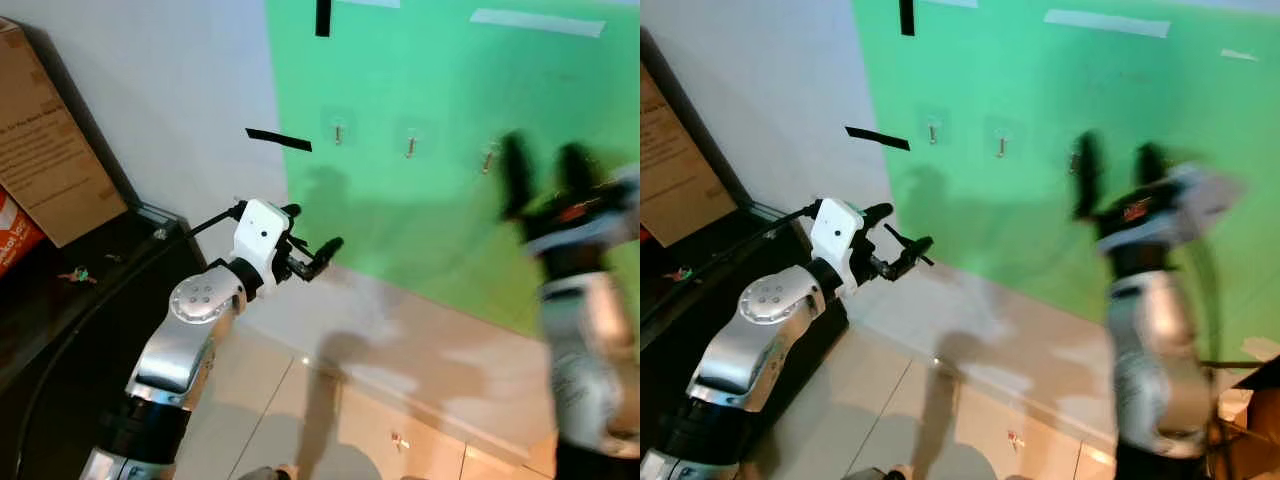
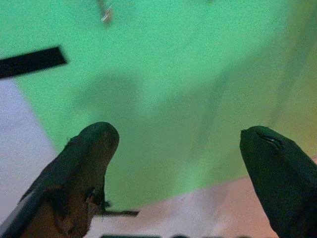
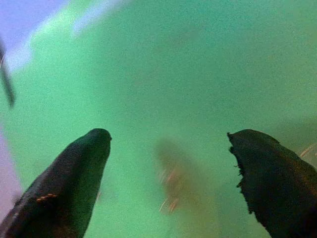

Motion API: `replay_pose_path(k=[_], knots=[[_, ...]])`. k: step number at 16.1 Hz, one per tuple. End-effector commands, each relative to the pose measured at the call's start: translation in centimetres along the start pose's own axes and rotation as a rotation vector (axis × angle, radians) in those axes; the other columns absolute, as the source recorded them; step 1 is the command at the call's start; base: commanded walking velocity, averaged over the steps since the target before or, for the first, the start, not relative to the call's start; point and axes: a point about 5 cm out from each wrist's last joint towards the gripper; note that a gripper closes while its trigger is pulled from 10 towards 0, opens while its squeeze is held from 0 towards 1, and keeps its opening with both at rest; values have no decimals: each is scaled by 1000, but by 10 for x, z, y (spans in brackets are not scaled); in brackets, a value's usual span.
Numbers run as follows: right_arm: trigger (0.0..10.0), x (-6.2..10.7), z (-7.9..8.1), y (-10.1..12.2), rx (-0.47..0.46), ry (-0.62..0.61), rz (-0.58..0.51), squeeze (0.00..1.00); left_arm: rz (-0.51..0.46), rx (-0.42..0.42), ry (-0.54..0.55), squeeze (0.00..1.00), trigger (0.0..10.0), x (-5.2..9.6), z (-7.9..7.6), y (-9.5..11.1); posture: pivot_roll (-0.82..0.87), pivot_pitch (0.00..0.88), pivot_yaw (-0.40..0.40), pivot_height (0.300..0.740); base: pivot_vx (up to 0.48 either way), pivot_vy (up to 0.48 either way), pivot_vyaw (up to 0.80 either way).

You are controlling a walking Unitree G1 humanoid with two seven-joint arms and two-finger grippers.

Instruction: Hang keys on a hook

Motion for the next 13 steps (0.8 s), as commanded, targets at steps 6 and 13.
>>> replay_pose_path(k=[6, 13], knots=[[10000, 25, 16, -49, 124, 53, 284, 1000, -2, 10, 93, 0, 10000, -6, 0, -6, -197, 0, 95, 740, 0, 0, 800], [10000, 34, -4, -73, 142, -105, 411, 1000, 9, 23, 170, 0, 10000, -6, 7, -11, -202, 0, 118, 740, 0, 0, 800]])
Point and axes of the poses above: a point about 5 cm out from each wrist's last joint towards the gripper, its own x axis pointing back from the gripper into the wrist, its own y axis along the axis of the wrist's last joint, z = x × y, and after that the axes turned 1 degree about -x, right-handed
